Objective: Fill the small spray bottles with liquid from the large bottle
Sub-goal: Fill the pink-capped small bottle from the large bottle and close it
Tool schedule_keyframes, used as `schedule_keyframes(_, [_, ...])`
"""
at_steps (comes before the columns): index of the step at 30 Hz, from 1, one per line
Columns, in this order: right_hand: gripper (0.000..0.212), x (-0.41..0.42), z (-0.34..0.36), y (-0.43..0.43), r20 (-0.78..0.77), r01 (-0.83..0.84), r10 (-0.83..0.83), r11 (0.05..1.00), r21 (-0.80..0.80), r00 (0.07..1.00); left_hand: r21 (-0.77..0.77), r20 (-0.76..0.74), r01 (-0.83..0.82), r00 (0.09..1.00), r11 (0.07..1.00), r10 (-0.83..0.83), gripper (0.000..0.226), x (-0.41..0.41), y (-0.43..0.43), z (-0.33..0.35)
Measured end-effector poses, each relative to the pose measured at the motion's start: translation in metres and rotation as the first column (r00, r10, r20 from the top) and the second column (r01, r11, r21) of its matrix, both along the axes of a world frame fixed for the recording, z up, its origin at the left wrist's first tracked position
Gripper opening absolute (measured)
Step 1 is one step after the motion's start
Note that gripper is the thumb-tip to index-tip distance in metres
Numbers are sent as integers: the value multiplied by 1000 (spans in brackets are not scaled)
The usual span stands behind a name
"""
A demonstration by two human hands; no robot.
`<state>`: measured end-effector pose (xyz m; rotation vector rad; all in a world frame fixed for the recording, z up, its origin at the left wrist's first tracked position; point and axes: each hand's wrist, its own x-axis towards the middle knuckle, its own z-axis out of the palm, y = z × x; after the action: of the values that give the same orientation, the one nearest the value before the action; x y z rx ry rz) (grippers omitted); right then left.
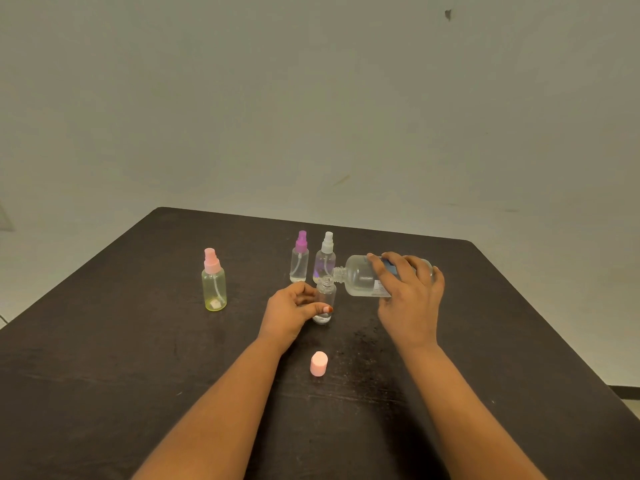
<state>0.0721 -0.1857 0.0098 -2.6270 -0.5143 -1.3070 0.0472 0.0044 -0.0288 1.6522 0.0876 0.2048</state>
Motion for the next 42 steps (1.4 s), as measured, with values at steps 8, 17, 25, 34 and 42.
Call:
schedule_keyframes(8, [67,1,2,1,19,-4,4,1000,1,1000,-3,-9,1,1000,1000,-1,25,0,0,1])
schedule_keyframes(17, [68,1,3,0,27,-8,8,1000,-2,1000,10,-1,-5,1000,1000,5,27,1,0,-1])
schedule_keyframes(25, [68,2,3,1,24,-10,10,1000,1,1000,19,-5,-2,1000,1000,2,27,2,1,-2])
schedule_keyframes(34, [68,2,4,1,8,-7,7,1000,-2,1000,23,-4,-6,1000,1000,7,28,3,1,-2])
schedule_keyframes(42, [69,1,5,1,-13,-2,2,1000,-14,1000,25,-9,-7,1000,1000,7,28,3,1,-2])
